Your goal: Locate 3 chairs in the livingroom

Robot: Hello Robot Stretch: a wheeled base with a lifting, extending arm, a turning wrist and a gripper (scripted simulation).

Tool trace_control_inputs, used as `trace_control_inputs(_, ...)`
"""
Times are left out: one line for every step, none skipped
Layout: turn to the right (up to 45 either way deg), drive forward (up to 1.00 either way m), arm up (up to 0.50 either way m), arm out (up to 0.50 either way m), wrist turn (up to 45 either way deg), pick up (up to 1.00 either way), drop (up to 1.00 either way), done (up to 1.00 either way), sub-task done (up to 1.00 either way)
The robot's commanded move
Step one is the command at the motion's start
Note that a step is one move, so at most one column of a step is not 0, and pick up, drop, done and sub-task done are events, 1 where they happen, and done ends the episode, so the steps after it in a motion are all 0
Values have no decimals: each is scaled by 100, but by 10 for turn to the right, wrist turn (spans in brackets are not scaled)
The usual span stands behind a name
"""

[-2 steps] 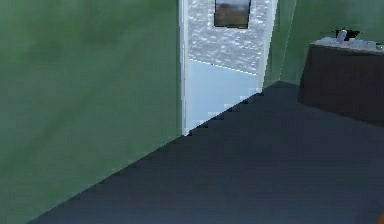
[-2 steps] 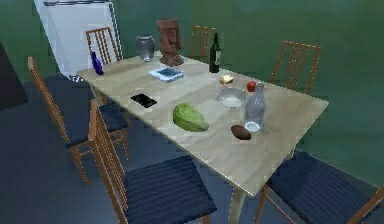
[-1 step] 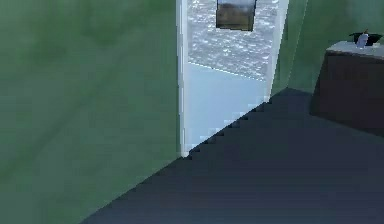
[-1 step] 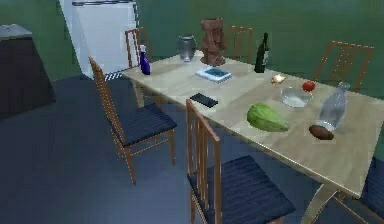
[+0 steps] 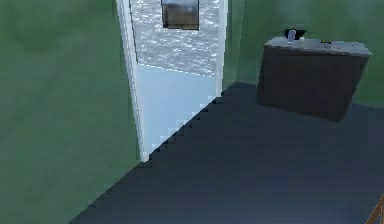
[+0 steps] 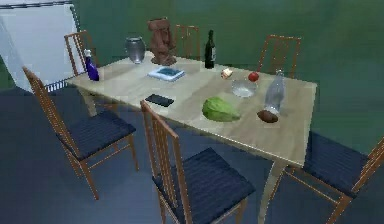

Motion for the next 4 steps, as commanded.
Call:
trace_control_inputs(0,100,0,0,0,0,0,0,0)
trace_control_inputs(30,0,0,0,0,0,0,0,0)
trace_control_inputs(180,0,0,0,0,0,0,0,0)
trace_control_inputs(0,65,0,0,0,0,0,0,0)
